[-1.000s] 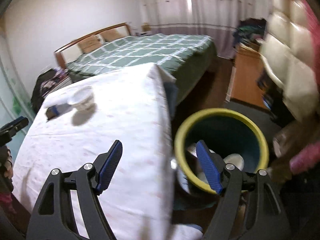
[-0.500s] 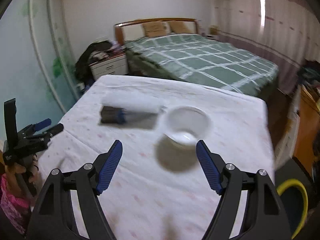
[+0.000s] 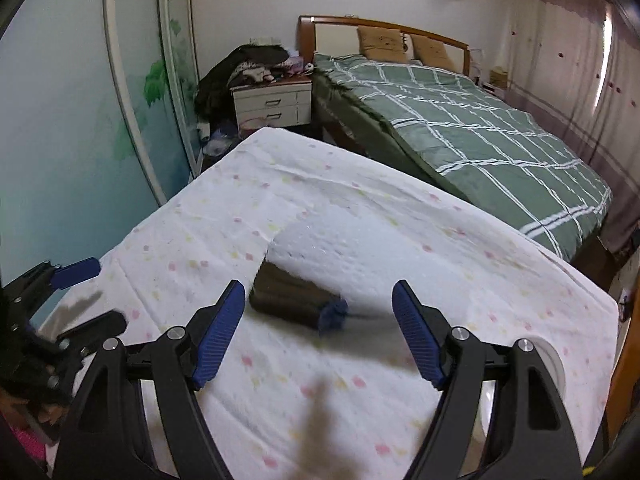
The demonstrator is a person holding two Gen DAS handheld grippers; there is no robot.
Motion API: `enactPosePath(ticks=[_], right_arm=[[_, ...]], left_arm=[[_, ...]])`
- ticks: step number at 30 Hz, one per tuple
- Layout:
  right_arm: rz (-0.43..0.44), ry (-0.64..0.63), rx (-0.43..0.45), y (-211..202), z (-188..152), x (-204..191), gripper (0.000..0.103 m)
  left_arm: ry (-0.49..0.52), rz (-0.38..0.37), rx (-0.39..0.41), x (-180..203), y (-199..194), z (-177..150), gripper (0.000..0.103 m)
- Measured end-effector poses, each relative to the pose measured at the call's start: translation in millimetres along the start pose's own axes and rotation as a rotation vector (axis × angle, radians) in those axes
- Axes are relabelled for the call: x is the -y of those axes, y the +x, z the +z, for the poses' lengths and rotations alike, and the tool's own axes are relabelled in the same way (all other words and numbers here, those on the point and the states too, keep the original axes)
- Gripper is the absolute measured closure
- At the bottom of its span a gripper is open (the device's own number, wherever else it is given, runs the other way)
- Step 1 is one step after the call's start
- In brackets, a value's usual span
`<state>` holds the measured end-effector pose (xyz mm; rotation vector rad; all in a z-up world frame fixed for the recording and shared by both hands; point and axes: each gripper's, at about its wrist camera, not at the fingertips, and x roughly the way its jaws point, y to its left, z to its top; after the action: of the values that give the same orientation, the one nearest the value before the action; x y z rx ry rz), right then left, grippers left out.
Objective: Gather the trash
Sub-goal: 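Reach to the table and grasp the bubble wrap on the brown box with the right tool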
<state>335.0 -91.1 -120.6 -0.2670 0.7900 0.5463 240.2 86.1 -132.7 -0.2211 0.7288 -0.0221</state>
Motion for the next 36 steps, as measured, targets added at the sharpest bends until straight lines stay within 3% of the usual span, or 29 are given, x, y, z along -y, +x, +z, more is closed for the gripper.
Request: enactPosePath(ticks=[9,16,18,19,21,28,36], right_arm=[[-0.012,-0.049,-0.049,31,13,-4,0.033],[0.014,-0.041,-0.087,40,13,0,0.059],[0.011,-0.034,-0.084,40,14,1,0.068],[0.013,-0.030,-0.082,39,15,1,0.081],[0.020,-0.021,-0.068,35,19,3,0.088],[0.021,0.002,0.026,-2,29,9,0.090],[0.077,0.092,0.211,-96,33,33,0.090]], left_arm=[[-0.001,-0.012,-0.010,1,2,0,0.010],[-0.002,-0.016,-0.007,1,2,-1,0.010],[-0.001,-0.016,-0.008,1,2,-2,0.010],[-0.001,-0.016,-0.008,0,2,-2,0.010],[-0.001,-0.016,-0.008,0,2,-2,0.010],[-0.003,-0.016,-0.008,0,2,-2,0.010],[0.006,-0.004,-0.013,4,3,-2,0.010]])
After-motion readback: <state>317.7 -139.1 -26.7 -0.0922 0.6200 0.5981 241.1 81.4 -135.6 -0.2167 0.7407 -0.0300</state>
